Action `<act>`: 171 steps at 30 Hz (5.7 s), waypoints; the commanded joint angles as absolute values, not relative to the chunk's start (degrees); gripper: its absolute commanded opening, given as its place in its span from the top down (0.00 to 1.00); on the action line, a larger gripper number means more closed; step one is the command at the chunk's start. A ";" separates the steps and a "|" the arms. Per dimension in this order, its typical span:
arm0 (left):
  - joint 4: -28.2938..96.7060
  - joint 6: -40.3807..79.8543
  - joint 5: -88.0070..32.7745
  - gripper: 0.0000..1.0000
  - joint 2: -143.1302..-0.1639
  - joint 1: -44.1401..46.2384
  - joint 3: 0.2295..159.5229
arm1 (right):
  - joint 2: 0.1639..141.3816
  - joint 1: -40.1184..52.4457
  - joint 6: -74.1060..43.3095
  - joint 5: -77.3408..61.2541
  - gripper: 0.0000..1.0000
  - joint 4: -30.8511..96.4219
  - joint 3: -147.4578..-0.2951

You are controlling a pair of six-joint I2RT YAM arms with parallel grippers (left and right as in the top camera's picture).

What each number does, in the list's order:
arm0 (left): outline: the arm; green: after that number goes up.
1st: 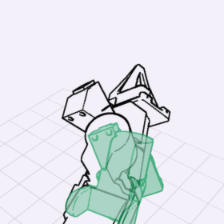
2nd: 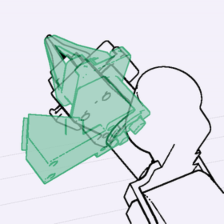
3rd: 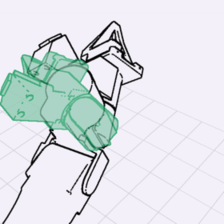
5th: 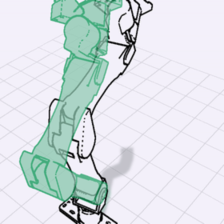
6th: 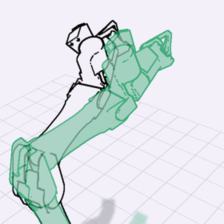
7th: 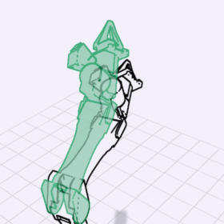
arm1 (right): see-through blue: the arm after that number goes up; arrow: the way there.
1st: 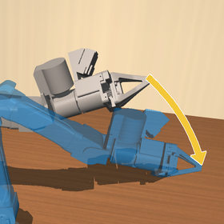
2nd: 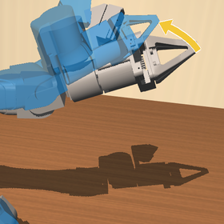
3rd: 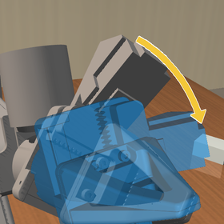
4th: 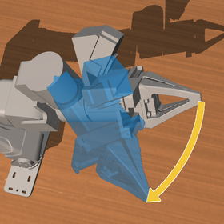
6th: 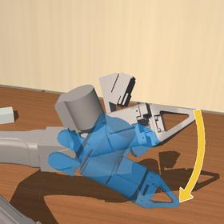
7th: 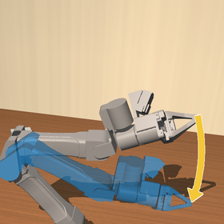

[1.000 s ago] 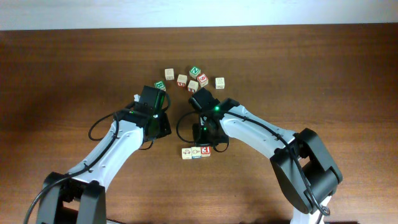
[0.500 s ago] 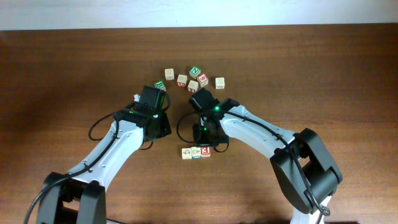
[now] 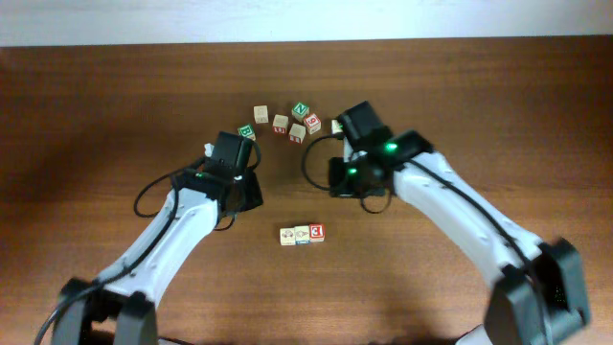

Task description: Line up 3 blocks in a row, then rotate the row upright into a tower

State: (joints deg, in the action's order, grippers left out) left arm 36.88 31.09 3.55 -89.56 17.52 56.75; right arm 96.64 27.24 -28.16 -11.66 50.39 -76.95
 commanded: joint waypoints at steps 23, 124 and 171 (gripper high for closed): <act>39.22 29.95 -0.75 0.71 -80.88 17.65 54.35 | 87.59 22.09 -23.40 -20.40 0.83 45.58 -60.27; 33.28 20.23 -21.23 1.00 -96.57 21.61 48.84 | 105.08 27.00 -25.96 -36.93 0.96 31.83 -59.22; 34.41 22.46 -4.62 1.00 -96.53 3.99 66.06 | 102.87 43.35 -36.56 -19.38 0.64 40.86 -66.54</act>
